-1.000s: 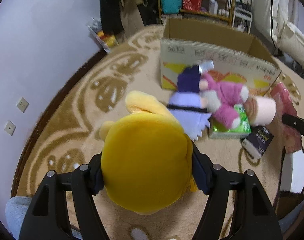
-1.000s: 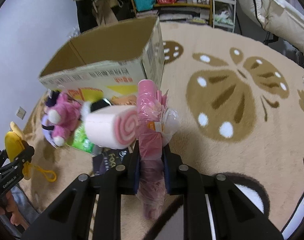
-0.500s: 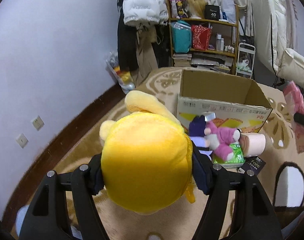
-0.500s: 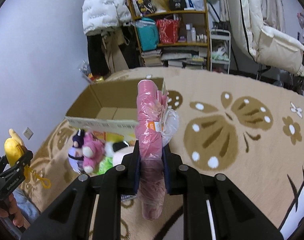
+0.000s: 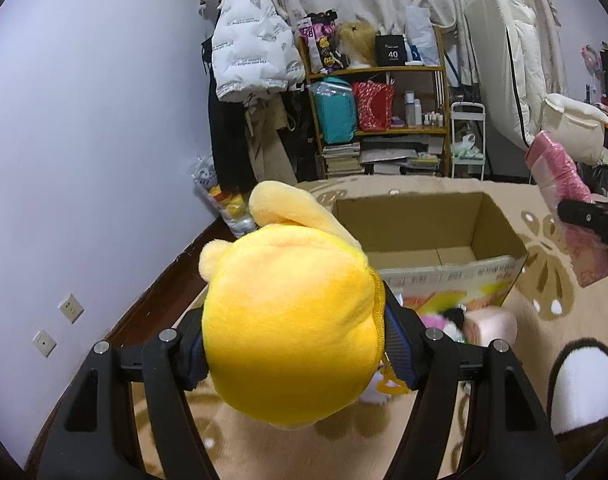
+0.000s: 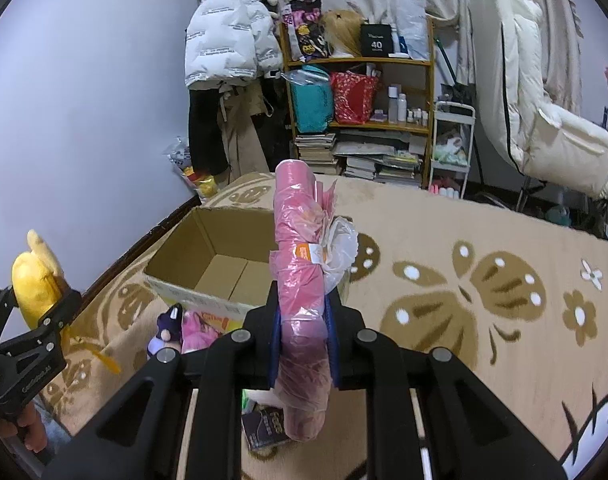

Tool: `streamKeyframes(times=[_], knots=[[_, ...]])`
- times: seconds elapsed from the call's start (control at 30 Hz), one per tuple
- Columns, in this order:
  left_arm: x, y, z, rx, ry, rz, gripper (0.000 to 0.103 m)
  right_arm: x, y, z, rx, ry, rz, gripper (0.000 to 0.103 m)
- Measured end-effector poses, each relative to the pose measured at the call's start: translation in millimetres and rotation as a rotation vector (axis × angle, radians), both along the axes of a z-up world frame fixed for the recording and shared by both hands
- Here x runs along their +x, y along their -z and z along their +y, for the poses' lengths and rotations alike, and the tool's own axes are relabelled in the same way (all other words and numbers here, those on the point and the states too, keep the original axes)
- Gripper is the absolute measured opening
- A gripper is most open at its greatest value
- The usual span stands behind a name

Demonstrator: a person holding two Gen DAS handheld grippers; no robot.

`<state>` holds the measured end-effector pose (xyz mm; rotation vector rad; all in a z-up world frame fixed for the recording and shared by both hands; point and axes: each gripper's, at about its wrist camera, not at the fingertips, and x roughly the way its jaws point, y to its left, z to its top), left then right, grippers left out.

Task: Organize soft objects
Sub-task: 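Lift the yellow plush with the left tool while the right tool carries the pink bag over the box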

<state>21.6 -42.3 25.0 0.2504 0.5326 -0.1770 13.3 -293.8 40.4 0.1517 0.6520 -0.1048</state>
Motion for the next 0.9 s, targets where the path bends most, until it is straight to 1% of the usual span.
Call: streamKeyframes(times=[0.27, 0.57, 0.77, 0.9], knots=[[37.6, -11.1, -15.9, -0.003, 0.008, -0.020, 0.070, 30.3, -6.7, 6.4, -0.067, -0.019, -0.011, 0.019], [81.4, -20.7, -26.6, -0.027, 0.009, -0.043, 0.070, 66.5, 4.0, 11.1, -0.127, -0.018, -0.015, 0.020], [108.2, -16.7, -36.7, -0.040, 0.032, -0.033, 0.070, 89.0, 15.2, 12.7, -0.147, -0.002, -0.002, 0.019], [119.6, -10.0, -44.8, -0.048, 0.054, -0.014, 0.070, 99.0, 23.4, 12.2, -0.140, 0.025, -0.006, 0.019]])
